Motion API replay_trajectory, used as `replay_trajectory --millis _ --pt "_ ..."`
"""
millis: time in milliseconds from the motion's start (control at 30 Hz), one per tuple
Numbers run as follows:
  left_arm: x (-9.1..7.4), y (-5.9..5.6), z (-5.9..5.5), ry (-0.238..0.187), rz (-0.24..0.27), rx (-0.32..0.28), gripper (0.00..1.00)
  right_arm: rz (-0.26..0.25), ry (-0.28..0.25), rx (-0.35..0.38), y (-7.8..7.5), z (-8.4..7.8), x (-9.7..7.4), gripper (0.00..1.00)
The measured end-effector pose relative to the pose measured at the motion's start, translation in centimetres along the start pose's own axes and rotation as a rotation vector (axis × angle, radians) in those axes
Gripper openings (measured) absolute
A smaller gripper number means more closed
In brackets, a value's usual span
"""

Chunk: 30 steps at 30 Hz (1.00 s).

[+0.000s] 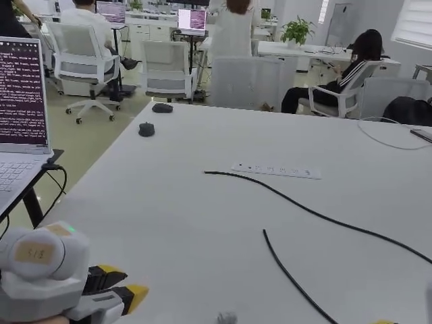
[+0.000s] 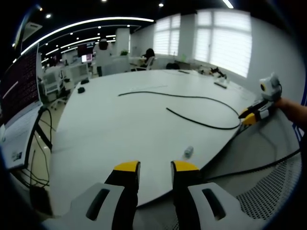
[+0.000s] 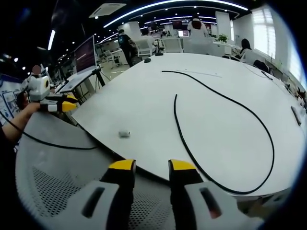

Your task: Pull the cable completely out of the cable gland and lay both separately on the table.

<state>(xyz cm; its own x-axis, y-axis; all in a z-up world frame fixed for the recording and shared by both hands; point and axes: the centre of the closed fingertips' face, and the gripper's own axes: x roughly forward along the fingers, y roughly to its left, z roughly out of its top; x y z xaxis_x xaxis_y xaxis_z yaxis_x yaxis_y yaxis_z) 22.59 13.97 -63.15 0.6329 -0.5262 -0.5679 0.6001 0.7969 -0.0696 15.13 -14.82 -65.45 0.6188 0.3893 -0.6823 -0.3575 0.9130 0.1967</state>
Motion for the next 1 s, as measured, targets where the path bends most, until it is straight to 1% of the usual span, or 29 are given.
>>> replay_trajectory --millis 600,767,1000 --pt "0.09 0.06 -0.41 0.021 -0.01 0.001 0.26 -0.007 0.001 0.017 -0.03 -0.03 -0.02 0.28" --pt "0.09 0.11 -0.4 0.022 -0.009 0.005 0.25 -0.001 0.002 0.019 0.08 -0.03 -0.02 0.26" --pt "0.1 0.04 -0.64 0.037 -0.011 0.006 0.24 0.003 0.002 0.022 0.1 -0.07 -0.05 0.26"
